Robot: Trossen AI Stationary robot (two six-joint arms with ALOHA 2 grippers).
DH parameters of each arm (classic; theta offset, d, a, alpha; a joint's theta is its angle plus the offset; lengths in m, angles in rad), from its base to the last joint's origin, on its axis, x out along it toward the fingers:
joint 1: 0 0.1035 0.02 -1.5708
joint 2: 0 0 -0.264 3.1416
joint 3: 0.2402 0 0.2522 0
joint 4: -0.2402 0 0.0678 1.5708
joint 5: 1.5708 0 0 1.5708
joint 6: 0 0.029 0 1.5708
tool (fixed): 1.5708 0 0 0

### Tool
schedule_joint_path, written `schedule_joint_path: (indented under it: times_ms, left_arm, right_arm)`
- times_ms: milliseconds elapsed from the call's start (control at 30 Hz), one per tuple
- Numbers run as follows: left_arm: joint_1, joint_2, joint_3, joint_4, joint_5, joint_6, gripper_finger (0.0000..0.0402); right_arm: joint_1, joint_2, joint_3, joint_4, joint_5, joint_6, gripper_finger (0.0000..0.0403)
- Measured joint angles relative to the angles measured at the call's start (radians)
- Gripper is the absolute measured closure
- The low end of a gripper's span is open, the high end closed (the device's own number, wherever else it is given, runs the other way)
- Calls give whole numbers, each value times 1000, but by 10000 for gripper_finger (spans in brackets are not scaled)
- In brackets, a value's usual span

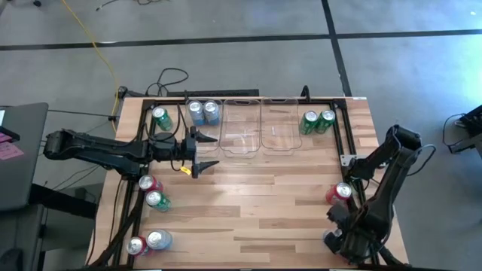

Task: Sort soda cans
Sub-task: Put the blue-white soda can into the left transparent bin

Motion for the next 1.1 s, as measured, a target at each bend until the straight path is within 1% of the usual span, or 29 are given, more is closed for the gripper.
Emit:
schedule_joint_path:
  times_ms: [100,167,233,333,400,467,600,800,967,1100]
  left_arm:
    - [0,0,0,0,-1,12,13]
    - [0,0,0,2,-1,13,13]
    - [0,0,0,2,-7,17,13]
    - [0,0,0,3,-14,18,13]
    - [0,0,0,3,-22,18,13]
    - [0,0,0,3,-25,14,13]
    - [0,-1,0,3,-26,13,13]
    - [0,-1,0,1,-26,12,13]
    - [0,-10,0,-23,-26,11,13]
    - [-17,-10,0,-26,-26,5,13]
  right_arm:
    - [0,14,0,0,-7,-14,9]
    - [-7,20,1,1,-11,-21,21]
    - [-11,22,1,2,-18,-35,41]
    - [-31,21,1,-3,-25,-62,84]
    - [-53,21,1,-7,-33,-97,111]
    - [-85,20,1,-15,-38,-148,128]
    - [-180,20,2,-47,-27,-289,133]
    - [-351,20,2,-48,10,-558,127]
    - [-481,20,2,-19,64,-773,127]
    - [-578,20,1,46,141,-939,127]
